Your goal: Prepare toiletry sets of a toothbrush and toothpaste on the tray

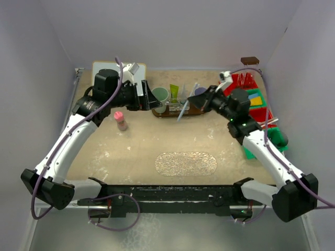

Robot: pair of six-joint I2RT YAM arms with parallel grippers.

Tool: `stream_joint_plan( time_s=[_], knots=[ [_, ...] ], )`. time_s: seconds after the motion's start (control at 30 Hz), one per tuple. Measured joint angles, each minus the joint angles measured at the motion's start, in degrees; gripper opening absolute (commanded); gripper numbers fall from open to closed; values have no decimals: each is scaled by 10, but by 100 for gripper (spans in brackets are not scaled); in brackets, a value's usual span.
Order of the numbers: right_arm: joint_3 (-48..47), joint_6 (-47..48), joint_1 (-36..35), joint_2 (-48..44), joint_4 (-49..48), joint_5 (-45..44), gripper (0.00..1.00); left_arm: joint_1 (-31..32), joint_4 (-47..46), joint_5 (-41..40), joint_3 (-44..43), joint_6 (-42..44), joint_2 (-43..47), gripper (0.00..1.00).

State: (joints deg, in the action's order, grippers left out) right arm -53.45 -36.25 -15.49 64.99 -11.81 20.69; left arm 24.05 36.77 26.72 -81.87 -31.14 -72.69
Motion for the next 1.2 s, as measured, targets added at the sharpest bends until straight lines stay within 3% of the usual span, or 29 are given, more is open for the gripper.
stream_joint_plan(
  time_s=[0.13, 0.4, 0.63, 0.8, 1.03, 1.07, 1.13, 1.2],
  knots=[
    [-2, -57, -119, 16, -43, 13, 0, 0, -25, 18, 21, -26, -2, 99],
    [-8, -161, -194, 41, -78, -22, 0, 14, -48, 46, 69, -41, 3, 93],
    [-33, -203, -196, 41, -72, -50, 0, 89, -48, 41, 85, -36, 5, 69],
    [-41, -234, -196, 40, -66, -51, 0, 90, -28, -2, 82, -10, 5, 55],
    [-41, -236, -196, 26, -9, -48, 0, 90, -10, -13, 68, 27, 3, 12],
    [-41, -232, -196, 23, 0, -48, 3, 90, -11, -8, 67, 33, 3, 5],
    [-50, -216, -195, 20, 37, -47, 18, 95, -12, 17, 65, 45, 3, 3],
    [-64, -195, -193, 20, 75, -37, 39, 100, -8, 27, 63, 59, 5, 3]
  ],
)
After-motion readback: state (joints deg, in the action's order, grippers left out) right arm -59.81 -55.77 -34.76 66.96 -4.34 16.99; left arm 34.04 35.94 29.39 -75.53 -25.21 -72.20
